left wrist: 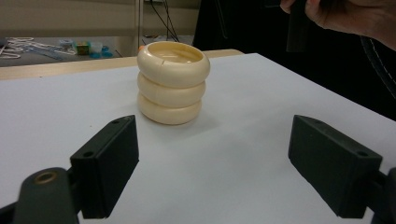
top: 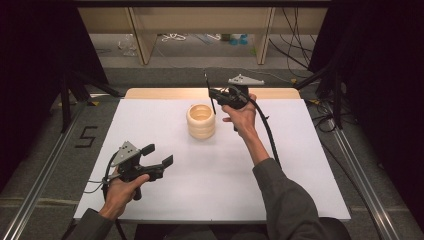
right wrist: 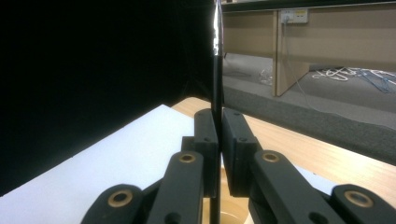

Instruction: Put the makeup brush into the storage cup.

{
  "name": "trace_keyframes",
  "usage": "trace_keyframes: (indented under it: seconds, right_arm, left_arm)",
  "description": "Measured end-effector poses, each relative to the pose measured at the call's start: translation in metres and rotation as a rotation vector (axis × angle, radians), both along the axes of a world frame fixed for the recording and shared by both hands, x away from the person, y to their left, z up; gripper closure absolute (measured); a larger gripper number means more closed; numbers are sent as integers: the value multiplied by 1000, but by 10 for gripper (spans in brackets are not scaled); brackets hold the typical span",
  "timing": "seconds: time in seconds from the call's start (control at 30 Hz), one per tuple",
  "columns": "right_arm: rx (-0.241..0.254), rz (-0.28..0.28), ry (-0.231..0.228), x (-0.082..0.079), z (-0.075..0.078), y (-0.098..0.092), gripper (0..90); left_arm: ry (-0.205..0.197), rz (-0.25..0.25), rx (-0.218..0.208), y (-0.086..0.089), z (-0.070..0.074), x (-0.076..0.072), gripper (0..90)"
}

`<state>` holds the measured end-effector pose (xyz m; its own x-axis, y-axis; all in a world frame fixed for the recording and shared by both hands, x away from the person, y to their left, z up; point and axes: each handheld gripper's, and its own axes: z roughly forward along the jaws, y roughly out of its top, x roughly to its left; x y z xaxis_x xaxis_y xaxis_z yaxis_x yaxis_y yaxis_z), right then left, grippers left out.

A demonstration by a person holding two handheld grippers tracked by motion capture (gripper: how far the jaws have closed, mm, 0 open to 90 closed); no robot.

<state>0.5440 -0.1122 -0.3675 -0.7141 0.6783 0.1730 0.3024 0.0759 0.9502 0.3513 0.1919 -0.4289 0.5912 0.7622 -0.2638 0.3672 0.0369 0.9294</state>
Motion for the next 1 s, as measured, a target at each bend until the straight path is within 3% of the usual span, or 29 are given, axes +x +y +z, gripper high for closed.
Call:
trace_keyframes:
  seconds: [0.2, 0.23, 0.27, 0.3, 0.33, 0.37, 0.53, 0.6, 0.67, 0.77, 1.0]
  right_arm:
    - [6, -2, -6, 3, -2, 2, 857]
    - [6, -2, 10, 2, -2, 3, 857]
    - [10, -2, 7, 3, -4, 4, 857]
    - [17, -1, 13, 3, -4, 5, 857]
    - [16, -1, 11, 5, -5, 7, 857]
    - [15, -2, 17, 5, -5, 8, 857]
    - [9, 16, -7, 8, -2, 20, 857]
    - [21, 22, 1, 8, 0, 23, 857]
    - [32, 23, 4, 9, 1, 27, 857]
    - [16, 22, 3, 12, 0, 31, 857]
    - [3, 28, 5, 17, -2, 44, 857]
  left_arm:
    - [0, -1, 1, 0, 0, 0, 155]
    - [-2, -4, 3, 0, 0, 0, 156]
    - [68, -3, -85, -7, 0, -5, 155]
    - [72, -24, -88, -6, 0, -5, 155]
    - [95, -14, -131, -10, 1, -7, 156]
    - [74, -20, -93, -7, 0, -5, 155]
    - [-9, 5, 11, 1, 0, 1, 155]
    - [-21, 7, 21, 2, 0, 1, 156]
    - [-34, 18, 63, 4, 2, 1, 155]
    - [-23, 28, 45, 3, 1, 0, 155]
    - [-33, 20, 56, 4, 2, 1, 155]
